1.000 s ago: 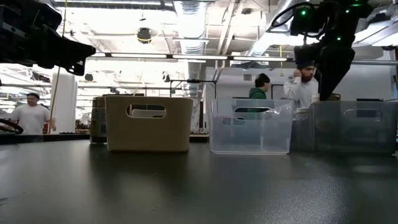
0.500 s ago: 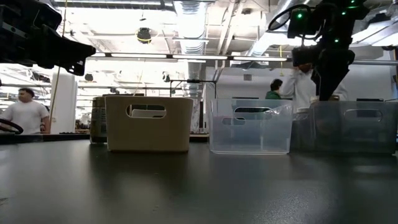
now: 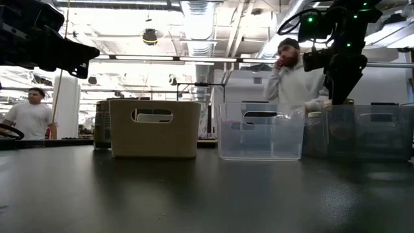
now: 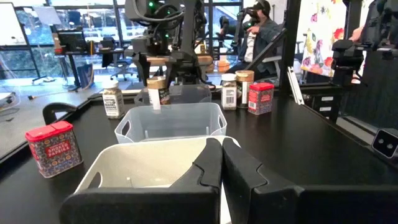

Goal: Sort spices by type
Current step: Put the top right brown seasoning bottle into the black bin, then put the top left white seasoning bottle into the transparent bin

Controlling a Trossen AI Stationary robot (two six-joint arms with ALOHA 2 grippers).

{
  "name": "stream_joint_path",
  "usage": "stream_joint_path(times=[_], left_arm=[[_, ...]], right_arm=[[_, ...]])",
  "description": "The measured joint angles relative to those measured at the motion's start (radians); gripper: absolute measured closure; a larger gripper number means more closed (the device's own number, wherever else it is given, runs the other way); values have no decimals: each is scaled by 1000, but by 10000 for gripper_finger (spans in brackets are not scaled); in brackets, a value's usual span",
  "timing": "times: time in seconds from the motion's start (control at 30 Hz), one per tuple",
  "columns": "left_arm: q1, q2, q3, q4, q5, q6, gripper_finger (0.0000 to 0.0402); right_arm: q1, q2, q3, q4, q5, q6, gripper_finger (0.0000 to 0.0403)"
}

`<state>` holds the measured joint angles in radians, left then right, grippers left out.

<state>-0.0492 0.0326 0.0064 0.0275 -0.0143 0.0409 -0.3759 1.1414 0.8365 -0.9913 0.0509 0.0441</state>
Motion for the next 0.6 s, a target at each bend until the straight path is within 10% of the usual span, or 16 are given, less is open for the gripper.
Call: stream_joint_path(times=[0.6], left_arm=[[0,0,0,0,0,0,401]], right_arm=[[0,-4,133,-56,1,12,34]])
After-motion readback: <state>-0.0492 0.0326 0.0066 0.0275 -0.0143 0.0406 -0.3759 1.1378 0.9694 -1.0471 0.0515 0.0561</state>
